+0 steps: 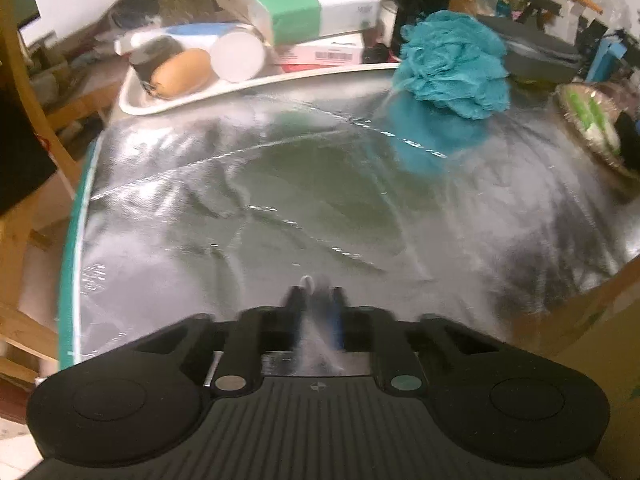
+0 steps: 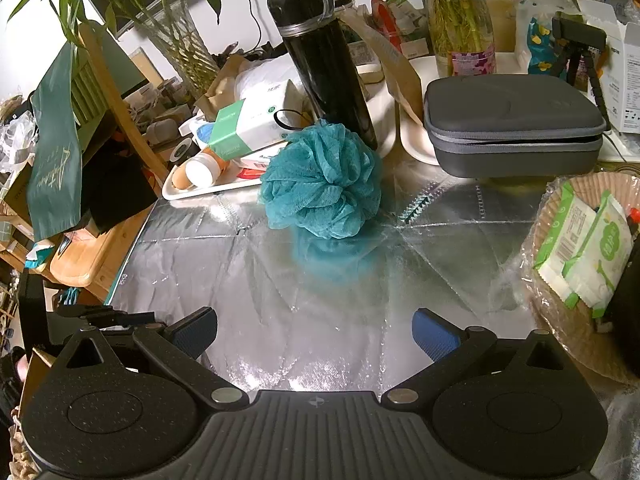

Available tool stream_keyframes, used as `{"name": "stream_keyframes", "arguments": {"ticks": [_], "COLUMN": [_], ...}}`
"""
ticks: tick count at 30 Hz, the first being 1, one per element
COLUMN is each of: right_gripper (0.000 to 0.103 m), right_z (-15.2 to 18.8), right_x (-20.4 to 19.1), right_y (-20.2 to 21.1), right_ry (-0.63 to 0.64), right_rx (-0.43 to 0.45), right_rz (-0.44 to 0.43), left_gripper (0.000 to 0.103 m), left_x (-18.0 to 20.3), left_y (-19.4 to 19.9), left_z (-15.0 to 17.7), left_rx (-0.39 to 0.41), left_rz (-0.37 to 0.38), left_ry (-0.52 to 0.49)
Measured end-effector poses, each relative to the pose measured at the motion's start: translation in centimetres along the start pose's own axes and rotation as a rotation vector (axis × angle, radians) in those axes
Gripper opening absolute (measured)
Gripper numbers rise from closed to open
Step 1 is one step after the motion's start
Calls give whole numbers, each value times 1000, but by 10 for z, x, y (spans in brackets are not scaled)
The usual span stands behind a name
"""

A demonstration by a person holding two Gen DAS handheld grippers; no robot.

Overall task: Organize soft objects
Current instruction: 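Grasp the white string on the foil with the left gripper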

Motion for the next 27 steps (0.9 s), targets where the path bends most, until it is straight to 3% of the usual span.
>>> {"name": "stream_keyframes", "arguments": {"ticks": [7,11,16,20,22,27], "right_gripper": [103,103,103,103,103,103], "right_z": [0,0,0,0,0,-1], "right_x": [0,1,0,0,-1,-1], "right_y": [-1,-1,-2,-2,-3,-3], "right_ry": [-2,-5,-4,0,-3,-4], "right_rx": [-5,-7,-6,-7,-7,-7], "right_rz": [0,1,-1,-1,-2,-2], "left_gripper": [2,2,5,13,25,27], "left_x": [-11,-19,-24,-28,-27,-19], "left_y": [1,5,3,1,1,0], "left_z": [-9,-18,-16,-13,-11,-8], "left_rx": [22,48,17,-24,-37,-44], "left_rz": [-32,-24,29,100,127,134], "left_ry": [-57,-54,-19,66,86,76]}}
Point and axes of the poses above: each gripper's, at about its wrist camera, not at the fingertips, and y roughly against the way its jaws point, x to its right, z to its underside, the point moved 9 cm from there along -y, roughly the way its jaws point, and after that the axes turned 12 degrees about -x, right-handed, at the moved point
